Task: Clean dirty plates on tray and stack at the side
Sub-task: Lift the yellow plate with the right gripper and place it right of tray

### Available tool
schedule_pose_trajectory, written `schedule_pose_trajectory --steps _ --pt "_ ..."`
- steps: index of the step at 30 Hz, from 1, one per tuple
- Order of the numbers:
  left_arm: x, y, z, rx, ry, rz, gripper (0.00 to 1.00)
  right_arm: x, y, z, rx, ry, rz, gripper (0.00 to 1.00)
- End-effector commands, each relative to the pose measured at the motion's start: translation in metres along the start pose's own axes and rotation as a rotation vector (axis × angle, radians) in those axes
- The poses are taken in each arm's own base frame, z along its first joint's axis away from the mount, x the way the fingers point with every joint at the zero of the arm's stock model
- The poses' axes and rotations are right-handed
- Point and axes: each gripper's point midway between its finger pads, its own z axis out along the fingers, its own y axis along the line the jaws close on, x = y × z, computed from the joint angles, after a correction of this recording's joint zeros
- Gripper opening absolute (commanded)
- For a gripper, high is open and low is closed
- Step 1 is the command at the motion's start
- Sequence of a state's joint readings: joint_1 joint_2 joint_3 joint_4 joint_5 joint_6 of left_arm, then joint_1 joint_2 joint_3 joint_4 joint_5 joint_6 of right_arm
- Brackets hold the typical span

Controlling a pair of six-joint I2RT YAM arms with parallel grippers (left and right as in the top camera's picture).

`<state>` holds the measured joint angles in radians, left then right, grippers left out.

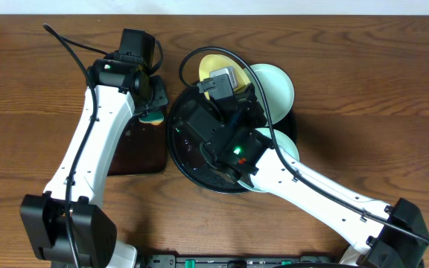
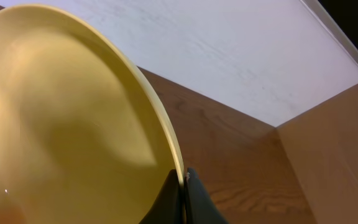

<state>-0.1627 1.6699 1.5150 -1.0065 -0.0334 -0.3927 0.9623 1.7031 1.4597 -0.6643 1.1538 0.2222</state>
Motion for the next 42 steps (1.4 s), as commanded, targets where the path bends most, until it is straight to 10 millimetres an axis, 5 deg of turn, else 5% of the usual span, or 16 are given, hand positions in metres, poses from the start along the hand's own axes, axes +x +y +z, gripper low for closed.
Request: schedule_pose_trajectory --steps 1,12,19,25,31,38,42 --pt "0.000 0.005 0.003 -0.023 0.000 -0.007 0.07 -0.007 -0.004 0.000 -0.016 -0.002 0.038 0.01" --pt "0.000 0.005 0.003 -0.022 -0.002 -0.007 0.07 0.010 0.015 0.017 -0.181 0.100 0.091 0.01" --pt "0.000 0.005 0.003 -0.022 -0.002 -0.007 0.07 0.039 0.055 0.028 -0.591 0.317 0.179 0.01" --pt "0.000 0.005 0.003 -0.022 -0.002 -0.007 0.07 0.052 0.053 0.040 -0.875 0.486 0.352 0.01" --pt "0.000 0.005 0.003 -0.022 -0.002 -0.007 0.07 0.069 0.018 0.061 -0.998 0.620 0.532 0.01" --pt "0.000 0.005 0.003 -0.022 -0.001 -0.007 0.07 0.124 -0.064 0.111 -0.846 0.747 0.695 0.01" --pt "0.000 0.005 0.003 -0.022 -0.002 -0.007 0.07 0.168 -0.128 0.140 -0.668 0.799 0.792 0.01"
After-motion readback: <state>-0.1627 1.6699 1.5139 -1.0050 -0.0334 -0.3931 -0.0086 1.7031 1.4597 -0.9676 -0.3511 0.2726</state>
